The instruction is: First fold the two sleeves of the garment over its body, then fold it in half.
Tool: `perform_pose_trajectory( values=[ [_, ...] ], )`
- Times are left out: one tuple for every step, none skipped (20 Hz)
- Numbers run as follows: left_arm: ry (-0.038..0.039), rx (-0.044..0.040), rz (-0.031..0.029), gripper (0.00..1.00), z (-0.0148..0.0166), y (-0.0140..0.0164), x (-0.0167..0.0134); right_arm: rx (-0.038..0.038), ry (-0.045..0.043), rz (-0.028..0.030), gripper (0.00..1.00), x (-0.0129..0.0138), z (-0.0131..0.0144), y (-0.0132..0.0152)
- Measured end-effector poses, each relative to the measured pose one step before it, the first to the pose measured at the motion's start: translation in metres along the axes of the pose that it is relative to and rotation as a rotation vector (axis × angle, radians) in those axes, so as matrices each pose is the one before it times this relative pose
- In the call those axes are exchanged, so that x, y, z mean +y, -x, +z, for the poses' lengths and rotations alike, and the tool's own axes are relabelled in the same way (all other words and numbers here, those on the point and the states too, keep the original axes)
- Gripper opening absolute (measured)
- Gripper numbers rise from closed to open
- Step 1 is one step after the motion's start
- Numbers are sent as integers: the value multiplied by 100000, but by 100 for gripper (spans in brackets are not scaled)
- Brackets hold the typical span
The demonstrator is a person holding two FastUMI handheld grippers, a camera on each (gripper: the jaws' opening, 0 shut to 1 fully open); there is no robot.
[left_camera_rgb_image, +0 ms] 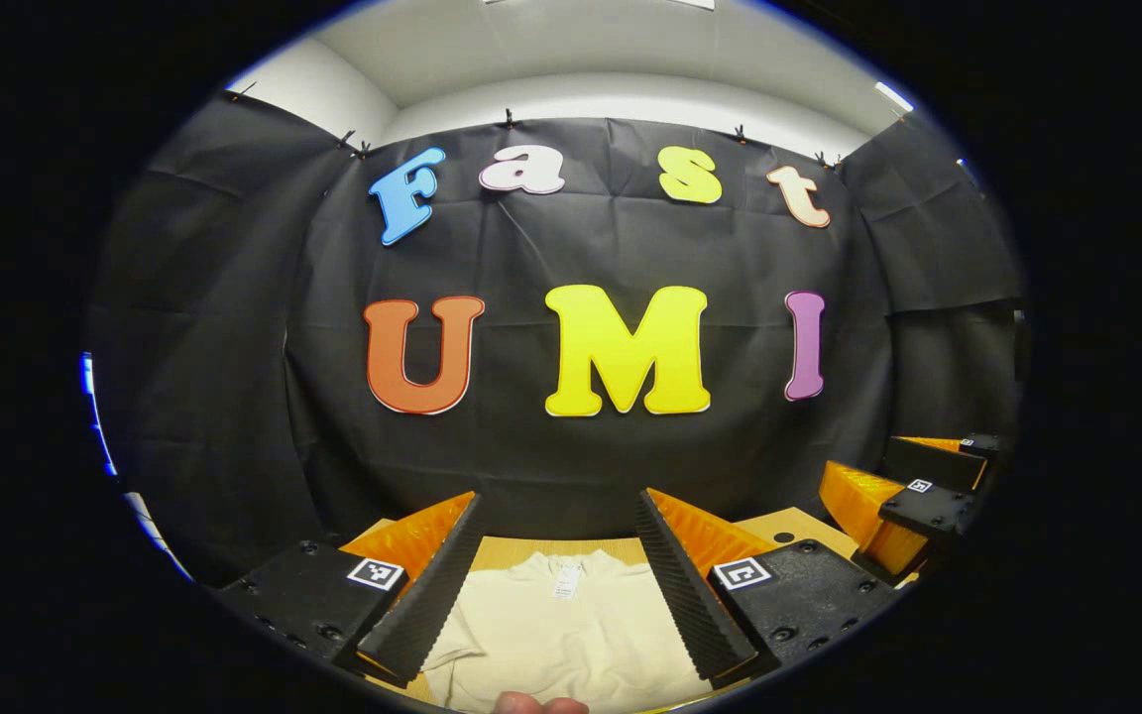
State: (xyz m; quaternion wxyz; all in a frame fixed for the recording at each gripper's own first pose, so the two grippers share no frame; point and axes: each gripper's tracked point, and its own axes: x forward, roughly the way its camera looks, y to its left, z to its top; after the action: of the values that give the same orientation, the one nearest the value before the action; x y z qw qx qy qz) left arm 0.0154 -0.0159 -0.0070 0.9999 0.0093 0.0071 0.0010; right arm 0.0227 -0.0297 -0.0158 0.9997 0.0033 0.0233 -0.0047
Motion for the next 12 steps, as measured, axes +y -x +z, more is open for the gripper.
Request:
perform_pose_trajectory(
  values=[
    [295,417,-5,98,-34,-67,33,364,131,-589,94,-304,-112,-68],
    [369,389,-13,97,-111,-6,-145,273,62,-284,94,-326,-70,-7],
    [364,472,-147,98,-93,23,-139,363,-68,-247,94,-358,-77,12],
    [334,178,-476,98,-48,20,-280,903,-212,-68,94,-413,-290,-7],
    [96,336,-580,97,-136,-128,-340,887,-345,-340,94,-511,-191,31],
    [-134,383,-1024,98,-133,123,-428,916,316,-1095,94,-854,-319,-85],
    [-438,1063,-1630,97,-187,-75,-573,927,297,-1072,94,-901,-184,48],
    [-678,1147,-1376,97,-281,14,-657,1032,169,-1420,94,-1034,-409,-94],
    [-234,1057,-1240,97,-235,11,-437,1195,48,-973,93,-967,-350,-20],
    [323,301,-1387,97,-215,47,-525,1615,207,-1022,93,-994,-559,28],
    [202,676,-1153,97,-371,-112,-544,1781,853,-866,93,-1105,-639,-153],
    [-190,1005,-642,97,-226,-133,-285,1711,1222,-1020,94,-1202,-682,46]
  ],
)
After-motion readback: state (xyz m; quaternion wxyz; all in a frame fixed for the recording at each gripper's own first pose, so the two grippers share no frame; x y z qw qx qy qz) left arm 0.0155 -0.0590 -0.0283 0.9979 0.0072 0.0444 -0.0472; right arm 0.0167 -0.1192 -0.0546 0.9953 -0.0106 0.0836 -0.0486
